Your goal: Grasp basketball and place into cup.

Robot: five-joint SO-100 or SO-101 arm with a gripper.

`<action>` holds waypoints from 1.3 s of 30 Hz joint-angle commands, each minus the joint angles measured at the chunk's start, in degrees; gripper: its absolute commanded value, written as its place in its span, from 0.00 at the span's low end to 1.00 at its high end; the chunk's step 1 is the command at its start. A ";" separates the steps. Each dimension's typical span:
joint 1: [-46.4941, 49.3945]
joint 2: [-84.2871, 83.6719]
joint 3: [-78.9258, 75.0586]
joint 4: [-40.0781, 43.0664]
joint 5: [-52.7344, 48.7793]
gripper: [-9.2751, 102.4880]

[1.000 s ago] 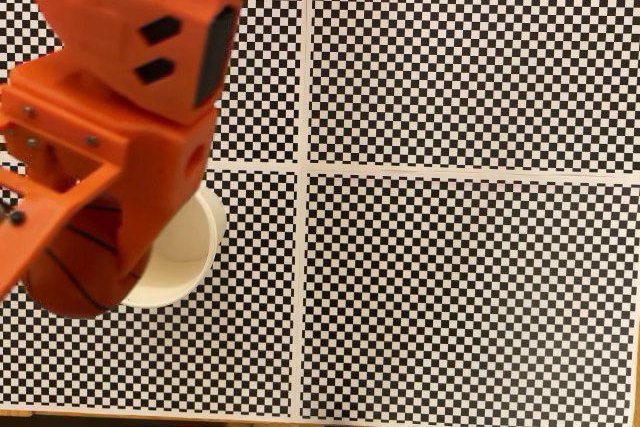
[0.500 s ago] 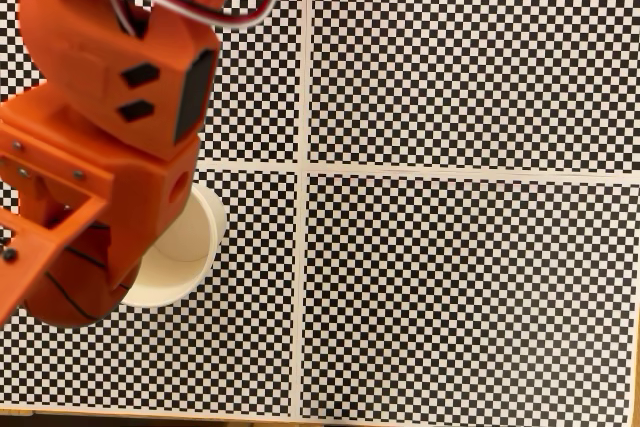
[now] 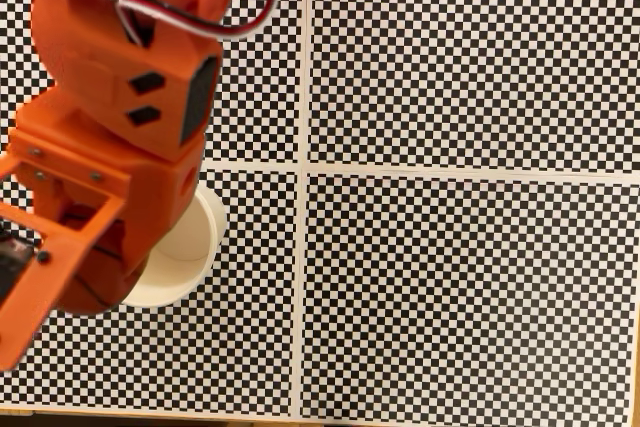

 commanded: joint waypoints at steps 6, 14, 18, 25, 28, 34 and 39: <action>-0.53 3.60 1.67 -1.05 -1.05 0.08; -0.53 3.43 0.62 -1.14 -0.44 0.08; -0.53 2.64 -0.44 -1.14 -0.09 0.08; -1.05 1.49 -2.72 -1.14 0.79 0.11; -1.67 0.53 -4.04 -1.14 1.85 0.15; -2.29 -0.97 -5.54 -1.14 2.72 0.18; -2.55 -1.05 -5.36 -1.14 2.11 0.25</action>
